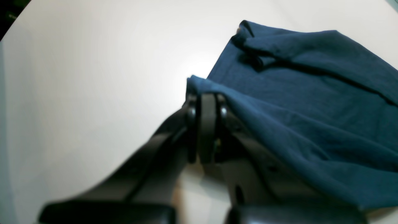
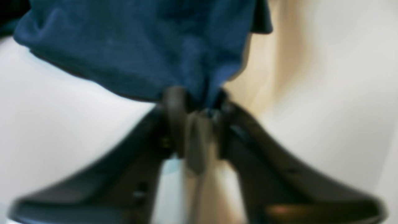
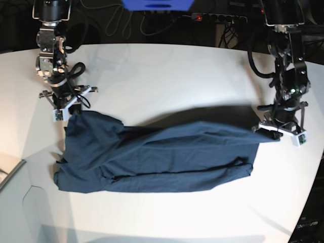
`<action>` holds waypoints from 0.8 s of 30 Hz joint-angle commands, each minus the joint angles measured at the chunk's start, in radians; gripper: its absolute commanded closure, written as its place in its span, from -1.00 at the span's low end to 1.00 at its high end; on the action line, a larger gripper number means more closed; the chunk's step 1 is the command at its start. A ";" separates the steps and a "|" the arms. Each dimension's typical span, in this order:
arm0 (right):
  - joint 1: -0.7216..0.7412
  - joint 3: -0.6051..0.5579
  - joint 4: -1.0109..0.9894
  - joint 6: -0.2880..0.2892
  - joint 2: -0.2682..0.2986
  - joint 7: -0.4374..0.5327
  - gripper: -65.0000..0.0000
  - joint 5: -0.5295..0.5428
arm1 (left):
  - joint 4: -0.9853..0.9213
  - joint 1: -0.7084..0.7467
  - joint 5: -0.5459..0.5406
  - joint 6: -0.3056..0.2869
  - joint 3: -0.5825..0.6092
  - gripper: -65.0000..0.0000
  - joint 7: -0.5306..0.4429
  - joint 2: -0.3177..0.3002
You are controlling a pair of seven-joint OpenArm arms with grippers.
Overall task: Layout the t-shirt on the table in an organized manner, then fold the t-shirt properly
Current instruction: 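Drag the held shirt edges away from the body with both grippers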
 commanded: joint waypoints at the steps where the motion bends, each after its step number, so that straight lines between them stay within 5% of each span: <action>1: 0.012 0.001 0.017 0.000 0.009 0.018 0.88 0.006 | 0.017 -0.011 -0.001 0.002 -0.002 1.00 -0.021 -0.012; 2: 0.011 0.001 0.020 0.000 0.009 0.018 1.00 0.006 | 0.017 -0.011 -0.001 0.002 -0.002 1.00 -0.021 -0.012; 18: -0.311 0.030 0.686 0.000 0.006 0.018 1.00 0.006 | 0.233 0.224 -0.036 0.002 -0.004 1.00 -0.020 0.016; 24: -0.391 0.160 0.829 0.000 -0.101 0.088 1.00 0.006 | 0.106 0.228 -0.036 0.002 -0.008 1.00 -0.027 0.016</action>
